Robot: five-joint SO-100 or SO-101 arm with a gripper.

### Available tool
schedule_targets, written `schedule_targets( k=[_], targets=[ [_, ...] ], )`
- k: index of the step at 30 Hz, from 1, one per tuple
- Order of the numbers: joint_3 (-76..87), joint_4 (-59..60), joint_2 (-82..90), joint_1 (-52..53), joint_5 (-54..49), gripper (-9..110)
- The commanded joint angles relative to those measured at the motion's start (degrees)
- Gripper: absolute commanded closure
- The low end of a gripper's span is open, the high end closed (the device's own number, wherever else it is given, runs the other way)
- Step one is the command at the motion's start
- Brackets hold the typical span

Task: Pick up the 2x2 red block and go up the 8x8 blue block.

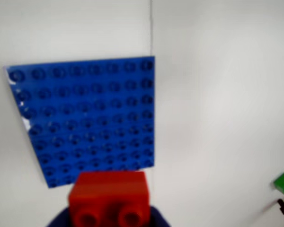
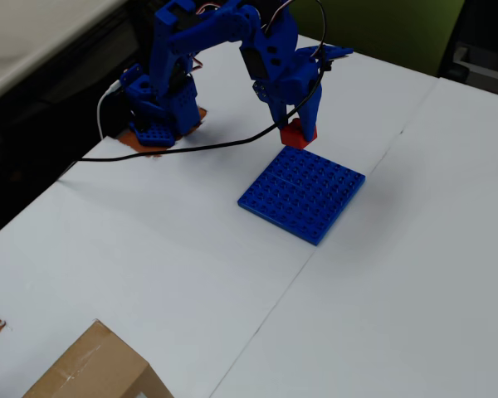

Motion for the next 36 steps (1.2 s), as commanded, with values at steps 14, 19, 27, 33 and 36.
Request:
schedule_targets(
  k=[14,19,27,33,36],
  targets=[
    [-0.44,-0.53,1.41,-0.35,-7.38,101],
    [0.09,-1.05,1.49,-0.35,-7.38,101],
    [1.41,-1.93,2.2,-0.18,-7.56,101],
    [1.41,-2.2,2.11,-0.09,-8.17,101],
    [1.41,-2.2,2.02,0.0,-8.53,101]
  ],
)
